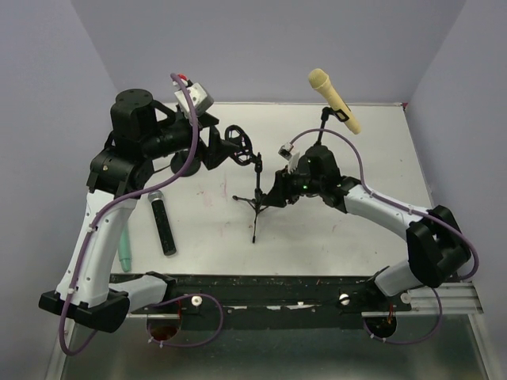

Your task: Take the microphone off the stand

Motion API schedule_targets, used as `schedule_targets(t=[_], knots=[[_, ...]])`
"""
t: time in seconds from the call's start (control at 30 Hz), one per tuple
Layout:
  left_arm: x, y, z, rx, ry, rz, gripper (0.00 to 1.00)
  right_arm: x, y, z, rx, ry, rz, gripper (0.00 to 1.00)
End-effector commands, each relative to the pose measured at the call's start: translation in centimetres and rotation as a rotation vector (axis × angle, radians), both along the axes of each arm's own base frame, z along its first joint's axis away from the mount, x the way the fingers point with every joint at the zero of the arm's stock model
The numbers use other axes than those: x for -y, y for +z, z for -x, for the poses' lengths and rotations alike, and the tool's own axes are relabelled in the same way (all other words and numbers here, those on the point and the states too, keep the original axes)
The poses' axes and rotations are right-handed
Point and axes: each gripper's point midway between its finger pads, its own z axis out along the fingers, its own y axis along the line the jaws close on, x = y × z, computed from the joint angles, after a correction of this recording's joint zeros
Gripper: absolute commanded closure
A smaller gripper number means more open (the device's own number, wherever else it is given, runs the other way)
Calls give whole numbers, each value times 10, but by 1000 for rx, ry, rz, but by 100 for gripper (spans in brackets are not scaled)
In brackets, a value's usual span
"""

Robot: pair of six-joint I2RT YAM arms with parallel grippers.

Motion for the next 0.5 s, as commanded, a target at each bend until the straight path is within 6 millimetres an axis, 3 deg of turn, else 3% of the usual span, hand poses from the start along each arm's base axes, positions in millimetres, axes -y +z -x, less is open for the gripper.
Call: schedule_targets(t=[0.0, 0.2, 0.47], knots=[[-2, 8, -12, 34, 39, 3, 5, -10, 6, -8, -26, -7, -43, 48], [0, 9, -11, 26, 26, 14, 5, -15, 10, -9, -25, 7, -76, 55], [0, 8, -11, 22, 27, 17, 5, -16, 14, -4, -32, 28, -90, 56]])
